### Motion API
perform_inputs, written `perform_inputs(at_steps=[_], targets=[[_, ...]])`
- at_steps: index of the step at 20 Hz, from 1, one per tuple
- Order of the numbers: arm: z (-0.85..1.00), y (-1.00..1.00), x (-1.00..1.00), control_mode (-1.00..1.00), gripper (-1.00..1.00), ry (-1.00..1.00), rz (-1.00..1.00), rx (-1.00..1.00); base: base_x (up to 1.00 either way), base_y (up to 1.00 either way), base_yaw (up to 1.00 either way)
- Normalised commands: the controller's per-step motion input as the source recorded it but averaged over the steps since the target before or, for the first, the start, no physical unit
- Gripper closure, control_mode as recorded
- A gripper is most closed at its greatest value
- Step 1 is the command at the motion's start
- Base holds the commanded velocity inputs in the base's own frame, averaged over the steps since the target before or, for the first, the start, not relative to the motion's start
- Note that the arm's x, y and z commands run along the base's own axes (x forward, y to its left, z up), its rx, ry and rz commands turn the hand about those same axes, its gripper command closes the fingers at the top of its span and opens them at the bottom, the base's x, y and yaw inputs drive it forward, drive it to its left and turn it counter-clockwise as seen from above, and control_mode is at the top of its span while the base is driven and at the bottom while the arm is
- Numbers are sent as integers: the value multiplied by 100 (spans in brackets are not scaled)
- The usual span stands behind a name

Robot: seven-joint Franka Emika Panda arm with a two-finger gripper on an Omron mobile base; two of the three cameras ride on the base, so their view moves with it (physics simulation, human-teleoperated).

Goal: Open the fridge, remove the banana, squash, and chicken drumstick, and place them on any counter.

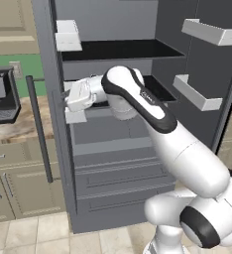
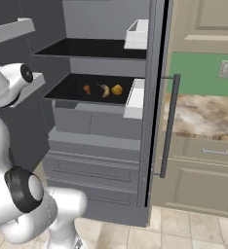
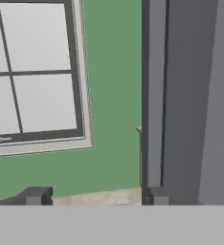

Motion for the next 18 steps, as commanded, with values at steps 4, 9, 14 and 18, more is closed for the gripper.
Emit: perform_inputs(at_steps=[4,9,14,18], targets=[[2,83,-25,-100,-100,-15,16,-6,0,0,0],[3,1,-100,-100,-100,-19,7,-3,0,0,0],[19,-43,-100,-100,-100,-19,1,0,0,0,0],[44,-85,-100,-100,-100,-3,0,0,0,0,0]])
